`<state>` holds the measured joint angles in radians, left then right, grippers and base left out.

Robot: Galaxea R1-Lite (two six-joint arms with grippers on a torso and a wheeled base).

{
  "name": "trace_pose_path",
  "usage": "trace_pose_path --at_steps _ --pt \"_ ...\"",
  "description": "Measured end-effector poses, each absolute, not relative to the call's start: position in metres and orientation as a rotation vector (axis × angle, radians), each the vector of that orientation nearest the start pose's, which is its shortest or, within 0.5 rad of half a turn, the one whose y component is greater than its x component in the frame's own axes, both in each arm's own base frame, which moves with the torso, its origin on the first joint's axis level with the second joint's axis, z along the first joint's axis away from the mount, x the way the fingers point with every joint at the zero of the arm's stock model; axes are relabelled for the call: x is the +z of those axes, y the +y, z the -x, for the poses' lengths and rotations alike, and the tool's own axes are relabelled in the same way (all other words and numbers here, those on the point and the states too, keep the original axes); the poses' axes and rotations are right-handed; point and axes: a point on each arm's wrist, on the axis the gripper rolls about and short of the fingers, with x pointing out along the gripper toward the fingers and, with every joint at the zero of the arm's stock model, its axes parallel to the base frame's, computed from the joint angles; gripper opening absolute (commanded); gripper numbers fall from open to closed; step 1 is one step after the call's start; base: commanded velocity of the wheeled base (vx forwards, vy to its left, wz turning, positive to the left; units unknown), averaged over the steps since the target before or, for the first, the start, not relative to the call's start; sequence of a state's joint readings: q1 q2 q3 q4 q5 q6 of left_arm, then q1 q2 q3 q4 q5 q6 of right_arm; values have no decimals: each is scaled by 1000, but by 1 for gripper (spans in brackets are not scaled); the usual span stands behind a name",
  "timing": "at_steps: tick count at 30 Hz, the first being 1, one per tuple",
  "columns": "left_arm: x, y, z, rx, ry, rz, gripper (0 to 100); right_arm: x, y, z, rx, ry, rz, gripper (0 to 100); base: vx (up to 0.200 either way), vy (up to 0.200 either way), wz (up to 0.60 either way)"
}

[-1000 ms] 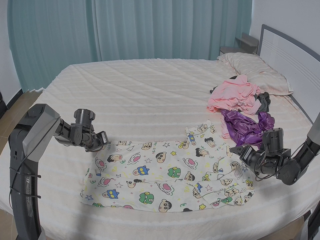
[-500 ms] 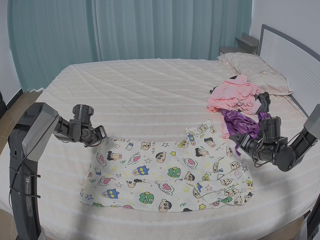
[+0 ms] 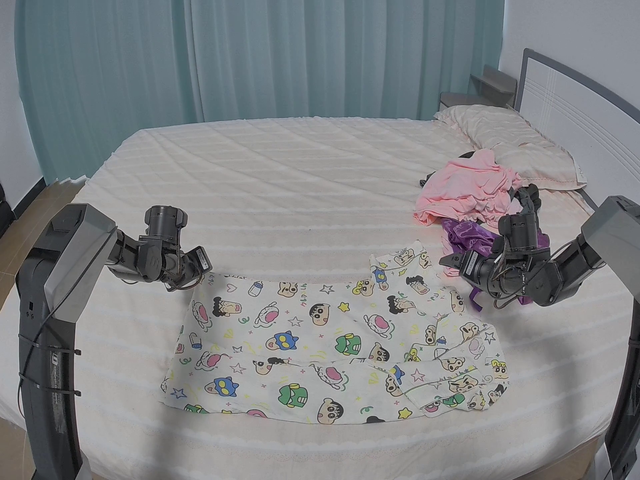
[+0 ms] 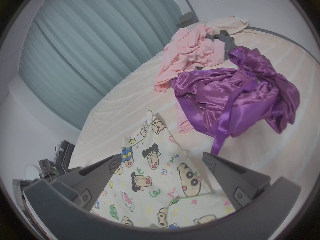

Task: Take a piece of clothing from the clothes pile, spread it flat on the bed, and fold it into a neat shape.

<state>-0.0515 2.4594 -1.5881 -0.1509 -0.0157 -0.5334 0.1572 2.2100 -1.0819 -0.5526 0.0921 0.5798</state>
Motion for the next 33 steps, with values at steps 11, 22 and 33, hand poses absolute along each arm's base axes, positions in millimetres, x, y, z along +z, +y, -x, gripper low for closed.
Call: trace_pose_path --at_steps 11,22,33 --pt "32 -27 -477 132 738 497 0 47 72 -449 144 626 -419 100 0 0 0" --pt "32 -28 -470 137 755 501 0 27 95 -481 197 623 -361 100 0 0 0" --pt "35 -27 -467 138 755 502 0 6 105 -492 196 663 -301 100 0 0 0"
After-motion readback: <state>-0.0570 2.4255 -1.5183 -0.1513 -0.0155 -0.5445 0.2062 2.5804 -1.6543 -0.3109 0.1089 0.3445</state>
